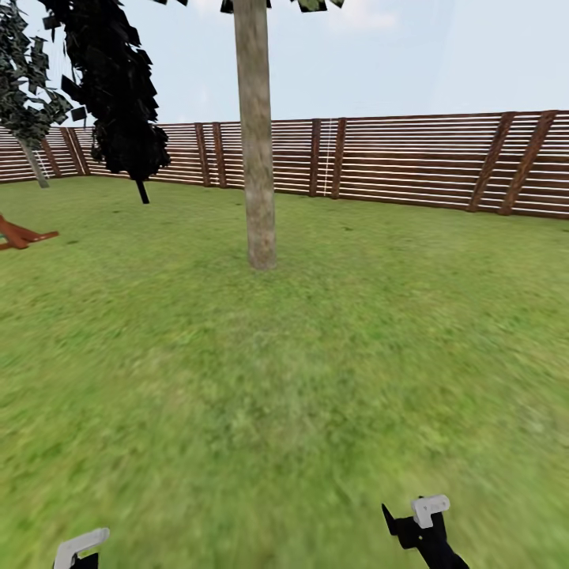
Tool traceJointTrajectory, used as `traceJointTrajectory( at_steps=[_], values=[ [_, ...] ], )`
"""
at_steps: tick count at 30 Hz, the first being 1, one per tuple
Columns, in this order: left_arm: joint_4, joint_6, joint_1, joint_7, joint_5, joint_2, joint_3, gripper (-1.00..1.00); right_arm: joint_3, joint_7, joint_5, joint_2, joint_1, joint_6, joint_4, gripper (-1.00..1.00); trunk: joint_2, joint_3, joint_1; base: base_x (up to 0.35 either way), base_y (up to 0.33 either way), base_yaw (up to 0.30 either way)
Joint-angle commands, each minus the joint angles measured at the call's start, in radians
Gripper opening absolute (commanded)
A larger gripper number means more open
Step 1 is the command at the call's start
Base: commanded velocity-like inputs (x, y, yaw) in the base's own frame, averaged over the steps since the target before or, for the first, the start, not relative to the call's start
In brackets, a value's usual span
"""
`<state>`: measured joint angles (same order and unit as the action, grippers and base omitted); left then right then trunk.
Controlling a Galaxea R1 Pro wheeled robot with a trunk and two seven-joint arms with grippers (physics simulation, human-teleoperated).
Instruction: In the garden, pick up the pesticide atomizer on the floor and spray pesticide onto both trees until each tree trunk is fully covered.
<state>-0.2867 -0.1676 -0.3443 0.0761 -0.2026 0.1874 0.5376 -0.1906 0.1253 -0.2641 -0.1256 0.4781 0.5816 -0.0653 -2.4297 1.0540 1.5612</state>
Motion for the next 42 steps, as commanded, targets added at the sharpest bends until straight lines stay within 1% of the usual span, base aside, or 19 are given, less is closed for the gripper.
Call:
traceJointTrajectory(
  at_steps=[1, 26, 42],
  values=[
    [0.001, -0.004, -0.001, 0.002, -0.011, 0.000, 0.005, -1.00, -0.009, 0.005, -0.006, 0.000, 0.001, 0.003, 0.001, 1.00, 0.000, 0.001, 0.000, 0.341, 0.000, 0.000],
    [0.001, -0.004, -0.001, 0.002, -0.011, 0.000, 0.005, -1.00, -0.009, 0.005, -0.006, 0.000, 0.001, 0.003, 0.001, 1.00, 0.000, 0.001, 0.000, 0.341, 0.000, 0.015],
    [0.001, -0.004, 0.010, 0.002, -0.009, 0.000, 0.005, -1.00, -0.009, 0.005, -0.006, 0.000, 0.001, 0.003, 0.000, 1.00, 0.000, 0.001, 0.000, 0.341, 0.000, 0.000]
  ],
)
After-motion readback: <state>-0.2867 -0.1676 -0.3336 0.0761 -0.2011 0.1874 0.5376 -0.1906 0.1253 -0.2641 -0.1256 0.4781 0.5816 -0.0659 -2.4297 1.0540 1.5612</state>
